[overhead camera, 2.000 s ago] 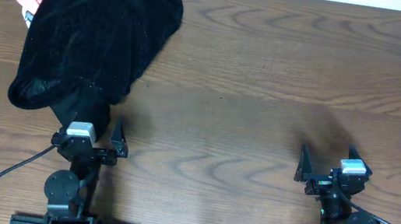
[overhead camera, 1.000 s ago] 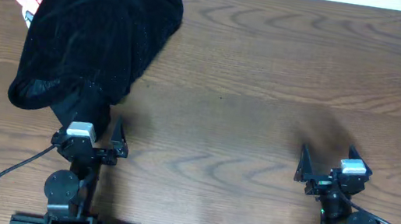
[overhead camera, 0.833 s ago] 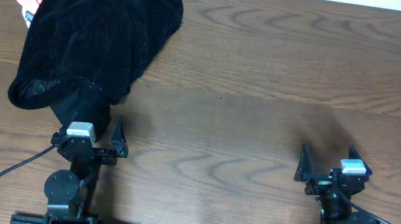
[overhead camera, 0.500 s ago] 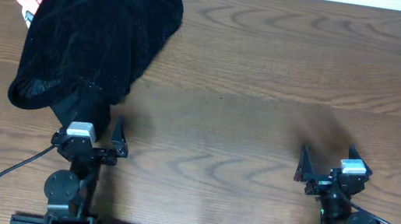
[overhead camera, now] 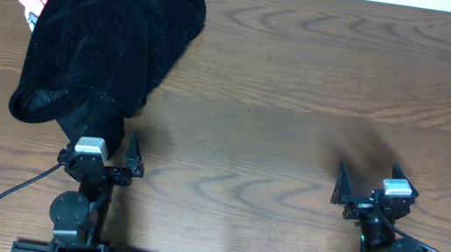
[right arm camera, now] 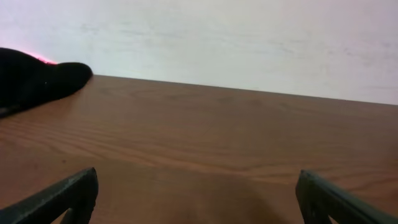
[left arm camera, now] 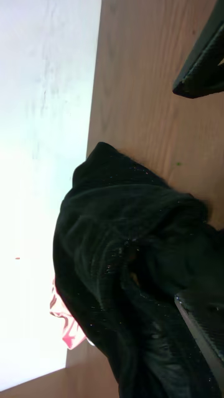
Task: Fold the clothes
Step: 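Move both grippers forward toward the black velvet garment on the pile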
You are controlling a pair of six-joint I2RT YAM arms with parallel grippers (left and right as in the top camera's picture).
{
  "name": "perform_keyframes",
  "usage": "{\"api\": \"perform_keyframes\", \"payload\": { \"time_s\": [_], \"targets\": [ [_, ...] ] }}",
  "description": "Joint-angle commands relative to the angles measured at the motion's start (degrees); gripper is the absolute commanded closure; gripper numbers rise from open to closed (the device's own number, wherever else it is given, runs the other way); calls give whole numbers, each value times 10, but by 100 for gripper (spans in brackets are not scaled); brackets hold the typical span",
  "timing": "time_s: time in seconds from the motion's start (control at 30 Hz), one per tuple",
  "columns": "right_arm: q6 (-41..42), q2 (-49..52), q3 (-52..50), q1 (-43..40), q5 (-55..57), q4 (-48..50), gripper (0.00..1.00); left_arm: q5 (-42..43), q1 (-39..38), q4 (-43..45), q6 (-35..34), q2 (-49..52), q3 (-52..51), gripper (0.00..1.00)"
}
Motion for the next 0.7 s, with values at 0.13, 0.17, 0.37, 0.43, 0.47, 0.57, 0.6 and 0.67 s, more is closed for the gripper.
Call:
{"api": "perform_keyframes", "payload": {
  "time_s": [0.13, 0.17, 0.37, 0.43, 0.47, 0.57, 0.6, 0.67],
  "targets": [
    [4, 0, -1, -1, 3, -2, 1, 8, 3, -19, -7, -3, -10, 2],
    [4, 0, -1, -1, 3, -2, 1, 8, 3, -19, -7, -3, -10, 2],
    [-1, 0, -1, -1, 10, -2, 1, 8, 3, -19, -7, -3, -10, 2],
    [-5, 0, -1, -1, 15, -3, 1, 8, 3, -19, -7, -3, -10, 2],
    [-4, 0, -1, -1, 13, -2, 1, 8, 3, -16, -7, -3, -10, 2],
    [-5, 0, -1, -1, 11, -2, 1, 9, 3, -16, -7, -3, -10, 2],
    [-5, 0, -1, -1, 12, 1, 1, 9, 3, -16, -7, -3, -10, 2],
    [-5, 0, -1, -1, 12, 24, 1, 10, 3, -12, -8, -3, -10, 2]
  ]
}}
